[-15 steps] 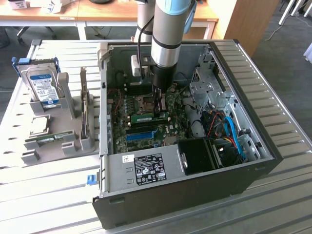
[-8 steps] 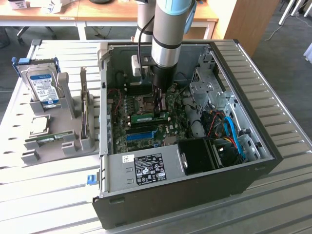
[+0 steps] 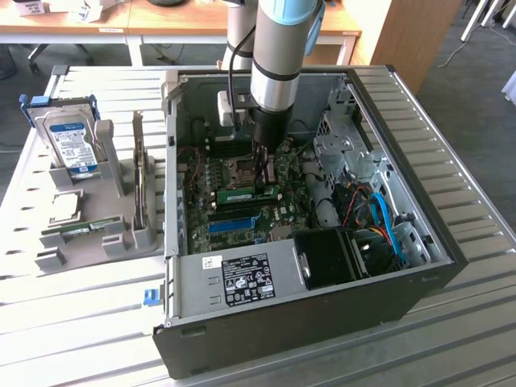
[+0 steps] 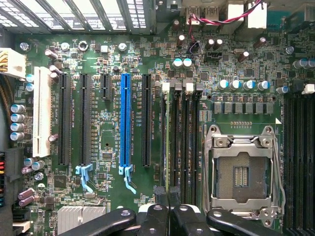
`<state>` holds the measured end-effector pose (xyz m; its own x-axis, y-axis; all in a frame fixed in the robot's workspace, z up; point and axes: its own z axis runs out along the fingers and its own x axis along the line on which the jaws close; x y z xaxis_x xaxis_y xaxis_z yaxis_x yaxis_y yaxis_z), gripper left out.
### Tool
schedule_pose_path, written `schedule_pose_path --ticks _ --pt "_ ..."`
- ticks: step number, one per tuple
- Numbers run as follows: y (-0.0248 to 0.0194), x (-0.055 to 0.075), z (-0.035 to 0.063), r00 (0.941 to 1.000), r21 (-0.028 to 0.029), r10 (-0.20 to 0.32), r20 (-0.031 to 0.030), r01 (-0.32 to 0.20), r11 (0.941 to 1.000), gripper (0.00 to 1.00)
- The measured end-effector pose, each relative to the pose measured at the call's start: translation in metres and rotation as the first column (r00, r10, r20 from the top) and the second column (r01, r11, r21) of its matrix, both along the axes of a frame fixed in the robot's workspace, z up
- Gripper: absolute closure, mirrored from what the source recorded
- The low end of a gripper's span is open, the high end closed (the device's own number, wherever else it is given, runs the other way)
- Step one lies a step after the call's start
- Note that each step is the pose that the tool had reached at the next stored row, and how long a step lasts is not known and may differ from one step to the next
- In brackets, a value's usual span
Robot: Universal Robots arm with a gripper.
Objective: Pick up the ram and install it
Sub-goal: 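Insert the ram into the slot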
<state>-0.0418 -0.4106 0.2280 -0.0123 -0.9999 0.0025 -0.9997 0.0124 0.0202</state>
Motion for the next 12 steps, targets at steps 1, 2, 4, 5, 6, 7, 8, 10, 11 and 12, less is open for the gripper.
schedule_pose_path --ticks 1,2,4,5,6,7,8,10,11,12 --pt "0.0000 0.0000 0.0000 1.0000 0.0000 0.001 0.0000 -0.001 1.0000 0.88" --pt "0.0000 0.0000 0.0000 1.0000 0.0000 0.001 0.0000 -0.001 1.0000 0.88" --pt "0.0000 0.0000 0.0000 1.0000 0.0001 0.003 0.0000 -0.003 1.0000 0.88" --pt "0.0000 0.0000 0.0000 1.0000 0.0000 0.004 0.0000 -0.004 1.0000 0.88" --pt "0.0000 0.0000 0.0000 1.0000 0.0000 0.004 0.0000 -0.004 1.0000 0.88" --pt "0.0000 0.0000 0.0000 1.0000 0.0001 0.005 -0.0001 -0.005 1.0000 0.88" --pt "0.0000 0.0000 0.0000 1.0000 0.0000 0.005 0.0000 -0.005 1.0000 0.88" --pt "0.0000 0.0000 0.0000 1.0000 0.0001 0.006 0.0000 -0.006 1.0000 0.88" --pt "0.0000 0.0000 0.0000 1.0000 0.0002 0.006 0.0000 -0.006 1.0000 0.88" --pt "0.0000 0.0001 0.0000 1.0000 0.0000 0.006 0.0000 -0.006 1.0000 0.88"
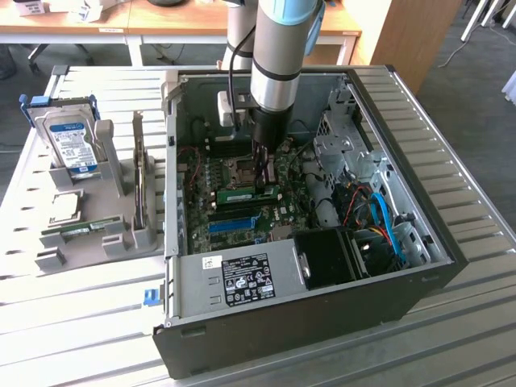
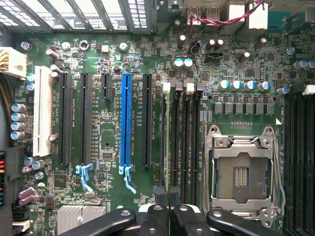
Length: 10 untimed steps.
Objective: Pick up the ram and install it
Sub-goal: 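Insert the ram into the slot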
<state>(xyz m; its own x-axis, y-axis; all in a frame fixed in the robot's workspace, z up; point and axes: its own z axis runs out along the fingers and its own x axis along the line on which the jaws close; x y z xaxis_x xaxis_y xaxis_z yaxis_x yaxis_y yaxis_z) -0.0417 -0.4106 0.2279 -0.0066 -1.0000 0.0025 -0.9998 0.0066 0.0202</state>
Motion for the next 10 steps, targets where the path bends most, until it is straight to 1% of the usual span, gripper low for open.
schedule_pose_path --ticks 10 --pt "0.0000 0.0001 -0.0001 1.0000 0.0001 0.003 0.0000 -0.003 1.0000 0.88"
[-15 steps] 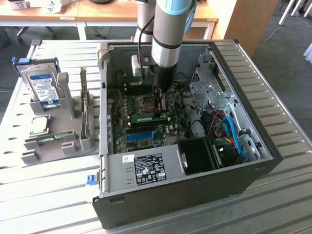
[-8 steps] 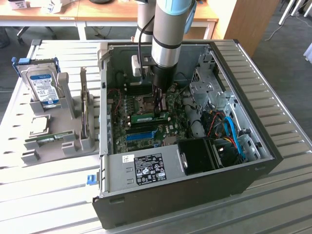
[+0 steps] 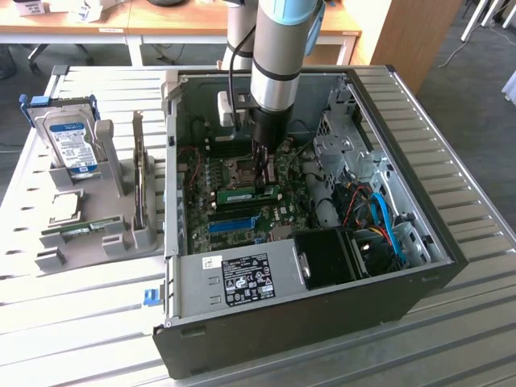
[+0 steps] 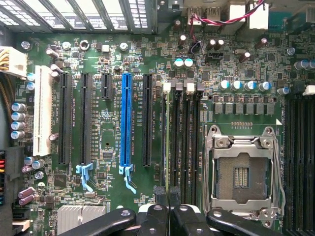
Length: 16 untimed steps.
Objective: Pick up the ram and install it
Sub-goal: 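Insert the ram into the slot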
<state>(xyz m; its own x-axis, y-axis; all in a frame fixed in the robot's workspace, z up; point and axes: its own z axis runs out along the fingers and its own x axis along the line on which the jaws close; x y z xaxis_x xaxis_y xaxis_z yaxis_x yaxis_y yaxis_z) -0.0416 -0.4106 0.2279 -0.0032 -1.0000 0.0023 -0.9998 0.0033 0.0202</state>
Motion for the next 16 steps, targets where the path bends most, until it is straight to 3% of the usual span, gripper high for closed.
schedule_pose_path --ticks 16 --pt "0.0000 0.0001 -0.0017 1.0000 0.0003 0.002 0.0000 -0.002 1.0000 0.88"
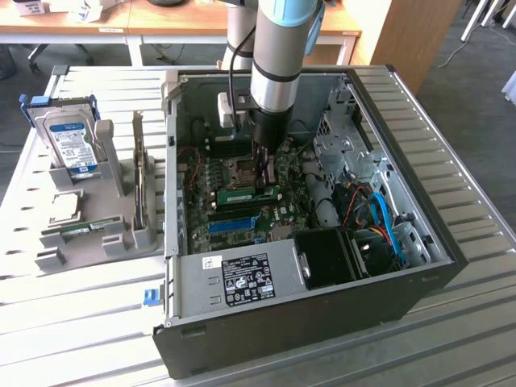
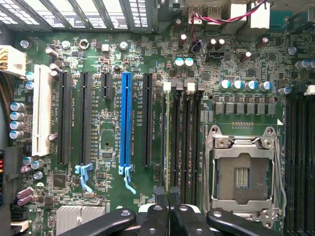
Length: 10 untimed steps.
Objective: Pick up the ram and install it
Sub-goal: 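Insert the ram into the slot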
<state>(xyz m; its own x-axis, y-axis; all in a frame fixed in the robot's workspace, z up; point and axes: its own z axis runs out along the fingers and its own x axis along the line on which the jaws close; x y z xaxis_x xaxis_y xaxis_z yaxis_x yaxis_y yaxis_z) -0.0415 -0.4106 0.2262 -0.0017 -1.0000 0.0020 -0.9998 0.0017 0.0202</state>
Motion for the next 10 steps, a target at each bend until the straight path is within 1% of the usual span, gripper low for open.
schedule_pose_path --ticks 10 --pt "0.0000 0.0000 -0.0015 1.0000 0.0000 0.000 -0.0001 0.000 1.0000 0.88"
